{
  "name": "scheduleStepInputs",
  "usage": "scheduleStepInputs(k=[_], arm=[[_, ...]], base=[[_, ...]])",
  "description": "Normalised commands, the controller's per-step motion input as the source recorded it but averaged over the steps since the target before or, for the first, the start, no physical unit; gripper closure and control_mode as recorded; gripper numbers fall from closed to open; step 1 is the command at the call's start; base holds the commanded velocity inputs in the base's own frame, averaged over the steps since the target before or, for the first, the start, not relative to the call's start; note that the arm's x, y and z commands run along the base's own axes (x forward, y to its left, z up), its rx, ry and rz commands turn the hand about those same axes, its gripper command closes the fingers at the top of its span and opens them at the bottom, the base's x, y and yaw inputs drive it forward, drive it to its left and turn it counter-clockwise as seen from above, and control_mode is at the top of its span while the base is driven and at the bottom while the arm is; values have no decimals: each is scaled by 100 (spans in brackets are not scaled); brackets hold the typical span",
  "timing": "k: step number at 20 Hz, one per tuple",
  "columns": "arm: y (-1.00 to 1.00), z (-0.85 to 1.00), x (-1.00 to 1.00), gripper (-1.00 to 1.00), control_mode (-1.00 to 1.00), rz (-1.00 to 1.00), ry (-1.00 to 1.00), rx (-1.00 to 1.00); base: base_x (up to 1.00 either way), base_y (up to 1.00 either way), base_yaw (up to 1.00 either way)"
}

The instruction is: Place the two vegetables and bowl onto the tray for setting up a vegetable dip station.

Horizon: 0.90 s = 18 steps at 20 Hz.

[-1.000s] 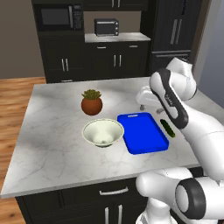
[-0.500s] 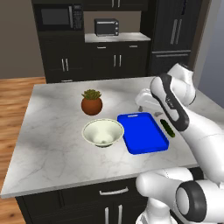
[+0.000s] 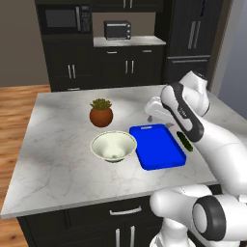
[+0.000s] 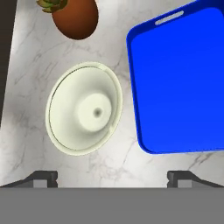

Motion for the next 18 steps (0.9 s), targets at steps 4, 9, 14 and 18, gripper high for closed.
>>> scheduleStepInputs(k=[4, 9, 14, 18], arm=[[14, -9, 16, -100, -100, -1, 0, 0], [3, -23, 15, -100, -100, 0, 0, 1], [0, -38, 5, -100, -100, 0, 0, 6], [0, -37, 1, -100, -100, 0, 0, 5]], base=[[0, 0, 0], [0, 0, 0], [0, 0, 0], [0, 0, 0]])
